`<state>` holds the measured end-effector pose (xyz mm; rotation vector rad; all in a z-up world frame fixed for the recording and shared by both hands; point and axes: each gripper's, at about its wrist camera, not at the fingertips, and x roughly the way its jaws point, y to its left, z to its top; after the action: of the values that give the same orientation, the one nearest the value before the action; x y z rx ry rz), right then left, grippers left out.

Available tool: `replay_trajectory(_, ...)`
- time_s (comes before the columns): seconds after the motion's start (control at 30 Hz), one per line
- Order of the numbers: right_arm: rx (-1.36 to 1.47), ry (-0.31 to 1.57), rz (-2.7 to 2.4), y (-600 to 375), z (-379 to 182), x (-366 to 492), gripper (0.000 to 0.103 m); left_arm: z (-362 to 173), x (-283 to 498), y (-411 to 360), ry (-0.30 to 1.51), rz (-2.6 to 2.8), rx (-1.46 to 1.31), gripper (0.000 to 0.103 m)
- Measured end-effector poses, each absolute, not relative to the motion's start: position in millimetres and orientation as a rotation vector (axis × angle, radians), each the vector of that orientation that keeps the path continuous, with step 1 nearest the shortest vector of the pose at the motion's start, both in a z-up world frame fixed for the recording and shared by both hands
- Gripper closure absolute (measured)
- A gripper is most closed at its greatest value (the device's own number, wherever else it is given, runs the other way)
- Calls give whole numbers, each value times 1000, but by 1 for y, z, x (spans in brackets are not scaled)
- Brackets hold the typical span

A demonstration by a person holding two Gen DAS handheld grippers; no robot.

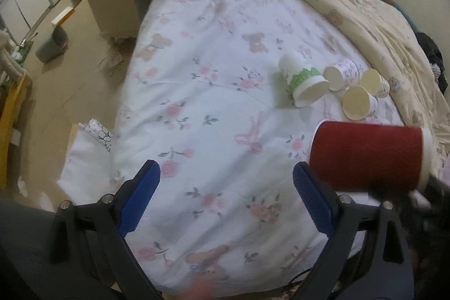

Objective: Flip cup upside down
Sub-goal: 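Rotate the red cup with the right gripper until its open rim faces down, then lower the inverted red cup onto the bed and open the right gripper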

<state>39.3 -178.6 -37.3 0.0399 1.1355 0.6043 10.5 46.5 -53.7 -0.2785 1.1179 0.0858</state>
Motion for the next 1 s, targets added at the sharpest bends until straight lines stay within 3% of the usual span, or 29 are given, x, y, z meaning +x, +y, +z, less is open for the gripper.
replay_trajectory(0.23, -108, 1247, 519, -147, -61, 85, 34, -51, 1, 63, 1110, 131, -254, 8)
replay_trajectory(0.33, -169, 1282, 508, -129, -74, 98, 34, -51, -1, 67, 1113, 122, -280, 1)
replay_trajectory(0.8, -325, 1256, 492, -93, -90, 109, 32, -46, -6, 65, 1115, 74, -290, 0)
replay_trajectory(1.0, -313, 1227, 517, -97, -81, 106, 15, -43, -6, 59, 1099, 70, -268, 0)
